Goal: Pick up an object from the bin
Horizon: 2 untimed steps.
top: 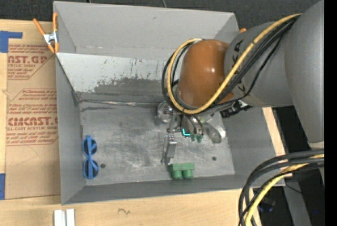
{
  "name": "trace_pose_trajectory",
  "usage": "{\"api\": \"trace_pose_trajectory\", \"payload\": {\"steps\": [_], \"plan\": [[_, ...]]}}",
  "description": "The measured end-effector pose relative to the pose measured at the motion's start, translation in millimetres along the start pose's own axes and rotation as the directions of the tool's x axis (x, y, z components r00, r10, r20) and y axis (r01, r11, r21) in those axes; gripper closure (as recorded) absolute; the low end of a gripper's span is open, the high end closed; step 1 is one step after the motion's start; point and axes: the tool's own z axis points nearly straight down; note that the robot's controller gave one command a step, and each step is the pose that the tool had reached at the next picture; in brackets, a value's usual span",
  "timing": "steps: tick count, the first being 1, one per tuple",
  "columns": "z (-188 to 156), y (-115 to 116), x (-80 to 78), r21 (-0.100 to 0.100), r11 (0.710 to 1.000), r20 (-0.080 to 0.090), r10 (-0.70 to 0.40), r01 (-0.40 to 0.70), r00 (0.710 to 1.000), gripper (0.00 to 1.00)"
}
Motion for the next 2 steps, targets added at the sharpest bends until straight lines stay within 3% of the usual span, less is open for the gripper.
{"api": "trace_pose_trajectory", "payload": {"steps": [1, 2], "plan": [[52.1, -85.1, -59.4, -0.006, 1.000, 0.025, 0.007, -0.007, 1.000, 0.00], [22.0, -158.9, -61.5, -0.014, 0.996, 0.021, 0.086, -0.085, 0.996, 0.00]]}}
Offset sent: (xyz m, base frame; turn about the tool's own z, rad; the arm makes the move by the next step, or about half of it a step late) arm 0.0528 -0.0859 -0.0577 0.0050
